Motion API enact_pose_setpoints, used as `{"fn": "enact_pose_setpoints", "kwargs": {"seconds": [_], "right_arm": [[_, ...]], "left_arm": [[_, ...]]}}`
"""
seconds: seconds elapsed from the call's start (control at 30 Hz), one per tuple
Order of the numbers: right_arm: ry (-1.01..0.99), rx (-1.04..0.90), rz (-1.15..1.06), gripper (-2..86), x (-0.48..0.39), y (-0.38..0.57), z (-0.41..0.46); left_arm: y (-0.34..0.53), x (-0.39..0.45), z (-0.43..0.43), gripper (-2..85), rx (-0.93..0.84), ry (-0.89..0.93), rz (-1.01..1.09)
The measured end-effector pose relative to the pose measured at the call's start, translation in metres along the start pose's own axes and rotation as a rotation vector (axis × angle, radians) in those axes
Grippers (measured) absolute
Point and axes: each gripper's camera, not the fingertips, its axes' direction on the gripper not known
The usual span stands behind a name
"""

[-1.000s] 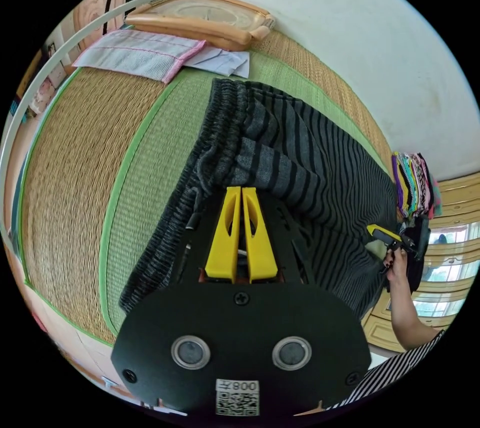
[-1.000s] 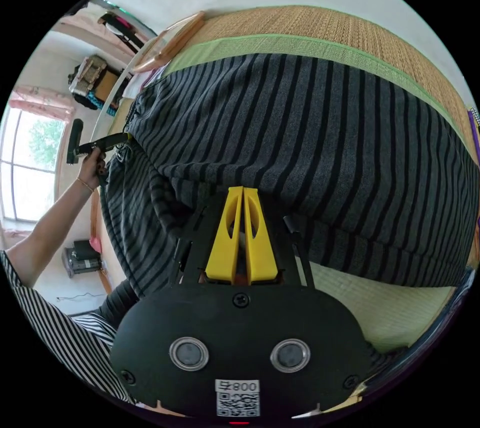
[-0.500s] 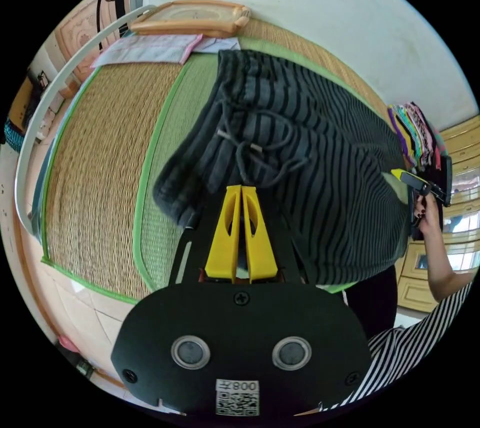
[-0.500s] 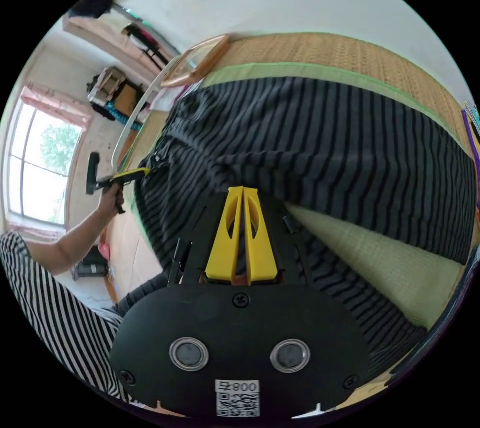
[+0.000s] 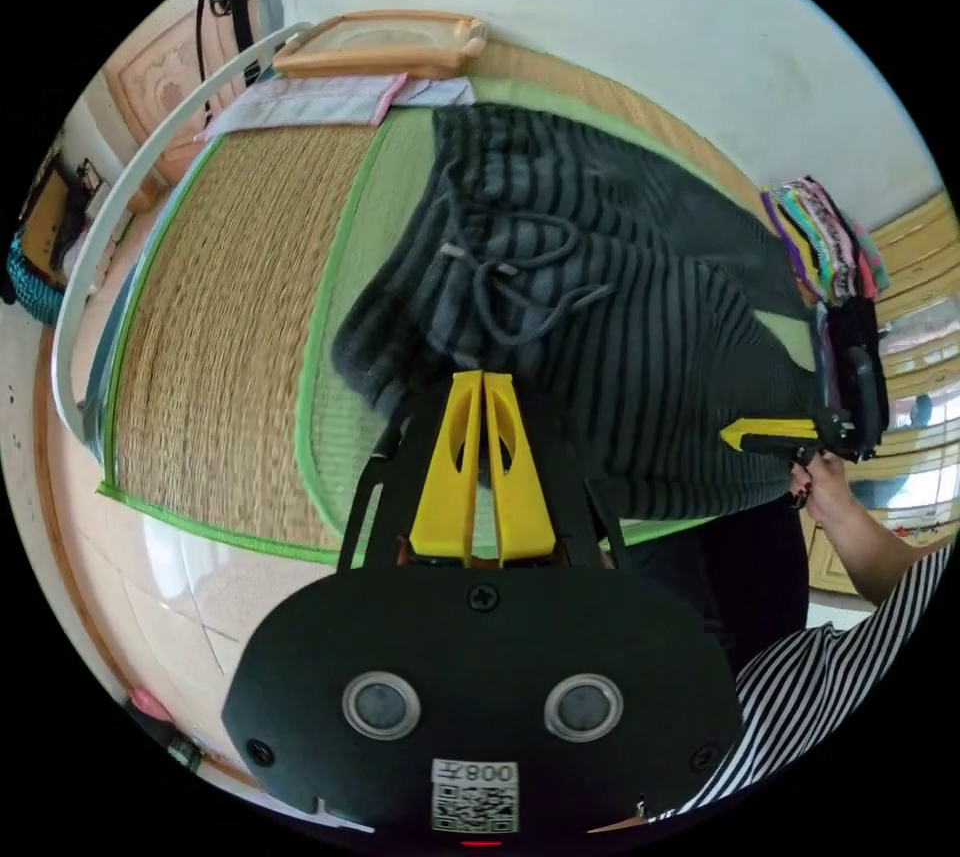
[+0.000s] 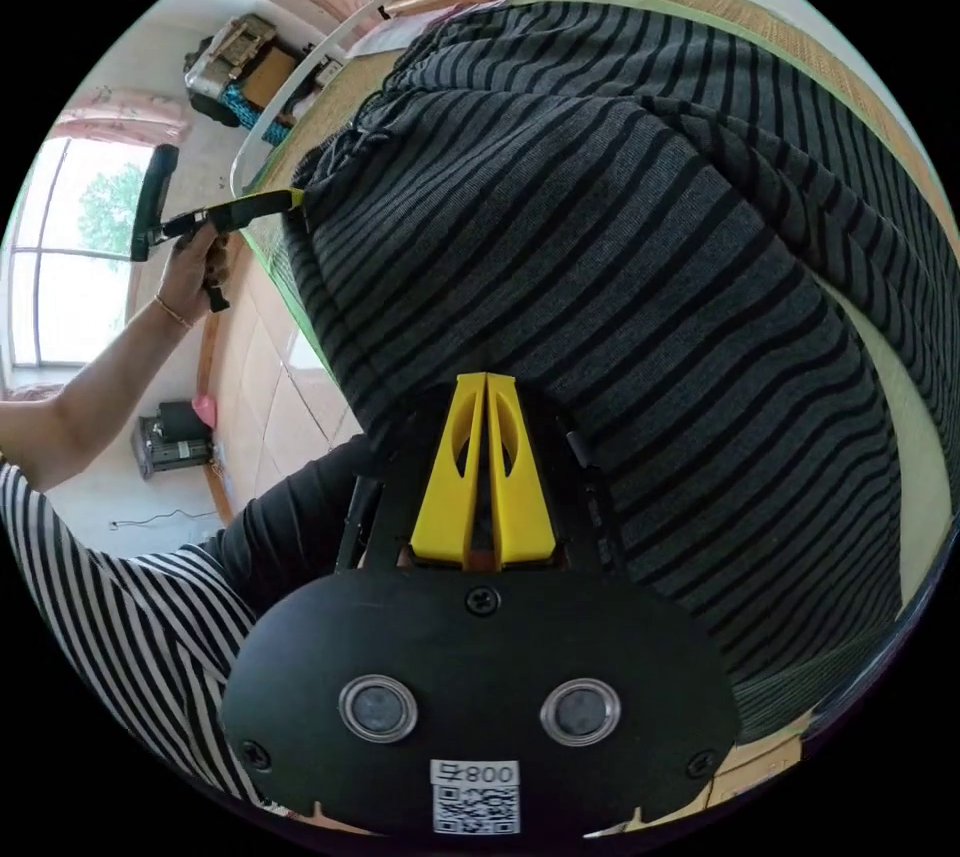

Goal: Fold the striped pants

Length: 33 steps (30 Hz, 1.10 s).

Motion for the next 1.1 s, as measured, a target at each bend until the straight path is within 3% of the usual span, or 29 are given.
{"fn": "enact_pose_setpoints", "kwargs": {"seconds": [0.13,0.27,0.57,0.7,0.87,1.1], "right_arm": [[-0.055,0.127,0.102,0.5,0.035,0.018,-0.026],[0.009,0.276,0.220,1.8,0.101,0.045,-0.074],[0.286,0.361,0.419,6.9,0.243,0.050,-0.131],[0.313,0.299,0.489,5.0,0.290,0.040,-0.114],[0.311,0.262,0.449,0.1,0.305,0.044,-0.099],[0.243,0.423,0.414,0.7,0.317,0.092,-0.100]], "left_arm": [[-0.029,0.071,0.008,4.4,0.098,0.256,0.208],[-0.072,0.163,0.043,7.1,0.059,0.314,0.433],[-0.119,0.287,0.140,3.9,-0.175,-0.010,0.706],[-0.116,0.304,0.142,1.3,-0.138,-0.023,0.717],[-0.110,0.316,0.114,0.3,0.040,0.106,0.677],[-0.104,0.342,0.139,2.0,0.008,0.031,0.699]]}}
